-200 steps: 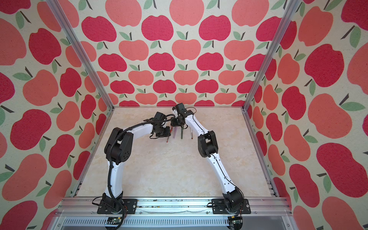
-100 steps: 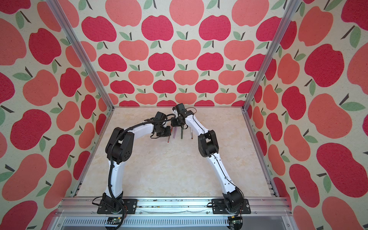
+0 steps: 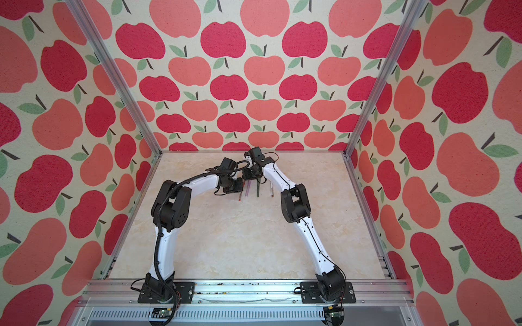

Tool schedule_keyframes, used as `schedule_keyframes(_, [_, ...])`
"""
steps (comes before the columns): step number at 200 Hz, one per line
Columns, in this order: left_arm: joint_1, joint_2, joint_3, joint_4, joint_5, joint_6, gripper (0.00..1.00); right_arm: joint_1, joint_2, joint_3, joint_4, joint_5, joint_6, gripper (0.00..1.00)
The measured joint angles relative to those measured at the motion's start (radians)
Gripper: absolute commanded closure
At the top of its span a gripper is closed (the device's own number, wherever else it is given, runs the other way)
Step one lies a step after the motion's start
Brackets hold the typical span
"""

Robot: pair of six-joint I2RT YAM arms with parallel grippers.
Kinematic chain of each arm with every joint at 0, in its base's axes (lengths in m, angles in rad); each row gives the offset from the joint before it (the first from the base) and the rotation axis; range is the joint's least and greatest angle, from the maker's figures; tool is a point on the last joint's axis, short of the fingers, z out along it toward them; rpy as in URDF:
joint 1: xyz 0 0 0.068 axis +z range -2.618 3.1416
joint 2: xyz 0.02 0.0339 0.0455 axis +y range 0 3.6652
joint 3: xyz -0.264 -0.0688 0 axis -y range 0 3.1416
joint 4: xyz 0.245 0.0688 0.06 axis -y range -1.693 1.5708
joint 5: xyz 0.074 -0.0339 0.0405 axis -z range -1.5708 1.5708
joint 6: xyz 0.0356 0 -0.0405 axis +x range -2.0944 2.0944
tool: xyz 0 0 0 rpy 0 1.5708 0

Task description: Insert the pens into the pen caps

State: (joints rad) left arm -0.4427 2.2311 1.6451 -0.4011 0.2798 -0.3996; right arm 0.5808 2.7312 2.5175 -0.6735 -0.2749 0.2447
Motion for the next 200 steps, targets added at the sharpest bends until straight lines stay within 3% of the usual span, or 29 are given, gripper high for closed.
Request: schedule_keyframes(200, [0.036,0.034,0.058,-0.057,0.082,0.0,0.97,0.008,-0.049,-0.09,0.05,0.019,-0.002,0.83])
